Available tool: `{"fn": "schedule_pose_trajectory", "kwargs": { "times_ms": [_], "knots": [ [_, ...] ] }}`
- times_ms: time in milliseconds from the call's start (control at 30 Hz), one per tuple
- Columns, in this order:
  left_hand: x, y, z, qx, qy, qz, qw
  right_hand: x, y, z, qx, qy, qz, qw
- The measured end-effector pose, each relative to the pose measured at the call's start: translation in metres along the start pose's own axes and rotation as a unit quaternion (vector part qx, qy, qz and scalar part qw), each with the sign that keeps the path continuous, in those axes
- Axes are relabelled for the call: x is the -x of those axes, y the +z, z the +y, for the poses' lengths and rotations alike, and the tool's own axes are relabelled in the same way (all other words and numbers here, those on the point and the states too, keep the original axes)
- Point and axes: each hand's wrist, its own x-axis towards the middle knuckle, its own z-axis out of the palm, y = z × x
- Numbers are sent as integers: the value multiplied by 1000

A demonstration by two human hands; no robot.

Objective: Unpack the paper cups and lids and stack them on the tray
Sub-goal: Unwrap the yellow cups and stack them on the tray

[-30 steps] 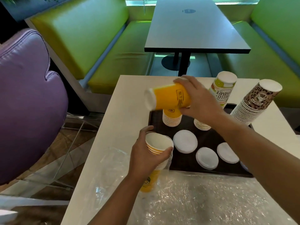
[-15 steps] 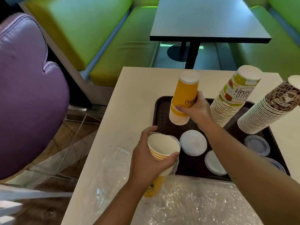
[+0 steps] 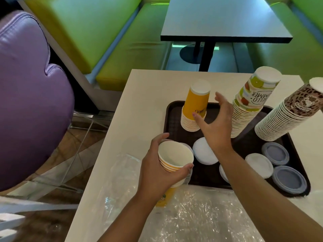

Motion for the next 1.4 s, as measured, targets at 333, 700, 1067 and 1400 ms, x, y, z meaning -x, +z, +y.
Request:
{"fn": "schedule_pose_trajectory", "kwargs": {
  "times_ms": [333,700,1067,1400],
  "knots": [
    [28,13,-12,0,26,23,999,88,-39,-46,-15,-43,-409,911],
    [50,17,-42,-23,-38,-49,998,93,-48,-45,-4,-17,-383,923],
    [23,2,9,-74,25,-95,992,87,-49,-40,6,-20,-399,917],
    [20,14,2,-46,-21,-52,997,76,-53,-44,1,-2,-420,907]
  ]
}}
